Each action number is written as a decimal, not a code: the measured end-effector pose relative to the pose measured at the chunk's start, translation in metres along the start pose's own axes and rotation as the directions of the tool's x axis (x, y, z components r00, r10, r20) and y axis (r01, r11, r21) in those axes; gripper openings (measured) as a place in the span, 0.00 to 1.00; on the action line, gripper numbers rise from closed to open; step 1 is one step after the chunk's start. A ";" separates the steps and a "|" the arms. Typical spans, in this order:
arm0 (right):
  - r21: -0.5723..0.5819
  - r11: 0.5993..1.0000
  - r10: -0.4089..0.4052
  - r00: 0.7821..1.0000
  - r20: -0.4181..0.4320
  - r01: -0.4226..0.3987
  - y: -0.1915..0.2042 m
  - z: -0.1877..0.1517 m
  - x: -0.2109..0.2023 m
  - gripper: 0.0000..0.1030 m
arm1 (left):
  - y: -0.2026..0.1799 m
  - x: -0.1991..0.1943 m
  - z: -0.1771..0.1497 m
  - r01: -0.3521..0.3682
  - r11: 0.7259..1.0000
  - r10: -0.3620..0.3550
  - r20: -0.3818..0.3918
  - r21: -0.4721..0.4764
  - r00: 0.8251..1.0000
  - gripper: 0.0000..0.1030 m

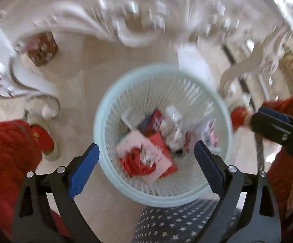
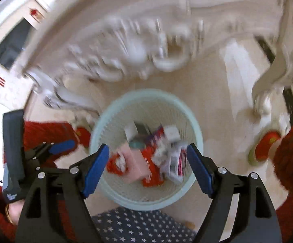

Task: Collect trash
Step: 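Lift both open tools from the wastebasket back toward the table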

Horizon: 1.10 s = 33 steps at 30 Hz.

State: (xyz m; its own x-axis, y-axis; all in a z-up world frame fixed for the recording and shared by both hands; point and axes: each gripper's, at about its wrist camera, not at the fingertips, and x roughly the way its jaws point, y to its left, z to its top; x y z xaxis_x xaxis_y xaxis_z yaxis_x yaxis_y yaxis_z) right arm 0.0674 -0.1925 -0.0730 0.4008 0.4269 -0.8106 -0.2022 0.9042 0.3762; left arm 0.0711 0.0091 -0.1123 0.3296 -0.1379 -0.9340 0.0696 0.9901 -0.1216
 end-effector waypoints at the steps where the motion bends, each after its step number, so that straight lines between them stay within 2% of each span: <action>1: -0.011 1.000 0.006 0.999 0.043 -0.006 0.002 0.004 -0.012 0.73 | 0.000 -0.012 0.003 0.003 1.000 -0.003 0.034 0.000 0.999 0.89; 4: -0.041 0.999 0.030 0.984 0.173 -0.023 0.004 0.021 -0.056 0.73 | -0.007 -0.070 0.026 0.057 0.998 -0.059 0.144 0.019 0.988 0.89; 7: -0.072 0.997 0.053 0.948 0.314 -0.032 0.008 0.057 -0.103 0.74 | -0.026 -0.120 0.060 0.065 0.994 -0.084 0.237 0.088 0.968 0.89; 8: -0.091 0.996 0.049 0.933 0.355 -0.018 0.009 0.069 -0.116 0.77 | -0.036 -0.138 0.085 0.050 0.991 -0.081 0.259 0.124 0.962 0.89; 9: -0.112 0.994 0.040 0.918 0.394 0.004 0.009 0.083 -0.127 0.84 | -0.040 -0.145 0.100 0.044 0.989 -0.081 0.268 0.140 0.960 0.89; 10: -0.146 0.989 0.034 0.897 0.441 0.034 0.009 0.102 -0.137 0.88 | -0.048 -0.154 0.130 0.038 0.986 -0.084 0.290 0.162 0.953 0.89; 12: -0.192 0.976 0.005 0.875 0.484 0.101 0.008 0.134 -0.141 0.88 | -0.057 -0.159 0.174 -0.004 0.984 -0.057 0.338 0.175 0.939 0.89; 14: -0.215 0.960 -0.049 0.864 0.502 0.179 0.003 0.173 -0.133 0.88 | -0.065 -0.156 0.234 -0.077 0.986 0.012 0.392 0.150 0.920 0.89; 15: -0.223 0.955 -0.060 0.865 0.498 0.195 -0.002 0.192 -0.127 0.88 | -0.067 -0.150 0.263 -0.087 0.989 0.032 0.399 0.121 0.916 0.89; 18: -0.258 0.941 -0.084 0.890 0.447 0.218 -0.015 0.256 -0.093 0.88 | -0.069 -0.124 0.342 -0.082 0.995 0.056 0.398 0.048 0.916 0.89; 22: -0.266 0.930 -0.131 0.902 0.411 0.256 -0.035 0.319 -0.055 0.88 | -0.069 -0.081 0.415 -0.117 0.993 0.118 0.375 -0.024 0.920 0.89; 25: -0.256 0.930 -0.144 0.903 0.404 0.263 -0.047 0.355 -0.037 0.88 | -0.070 -0.047 0.467 -0.101 0.993 0.115 0.357 -0.059 0.927 0.89; 28: -0.283 0.911 -0.178 0.905 0.387 0.300 -0.052 0.392 -0.012 0.88 | -0.071 -0.029 0.497 -0.071 0.996 0.083 0.358 -0.045 0.930 0.89; 31: -0.324 0.884 -0.208 0.905 0.372 0.336 -0.056 0.421 0.008 0.88 | -0.075 -0.010 0.519 -0.116 0.993 0.113 0.359 -0.012 0.927 0.89; 33: -0.363 0.866 -0.211 0.910 0.357 0.343 -0.056 0.443 0.025 0.88 | -0.071 0.004 0.536 -0.102 0.995 0.099 0.345 -0.009 0.933 0.89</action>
State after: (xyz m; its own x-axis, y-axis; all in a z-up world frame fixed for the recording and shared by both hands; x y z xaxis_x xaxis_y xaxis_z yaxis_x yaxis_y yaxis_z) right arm 0.4842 -0.2264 0.0846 0.7265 0.2026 -0.6566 -0.3621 0.9250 -0.1152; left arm 0.5722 -0.0757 0.0725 0.6396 -0.0390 -0.7677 0.0267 0.9992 -0.0285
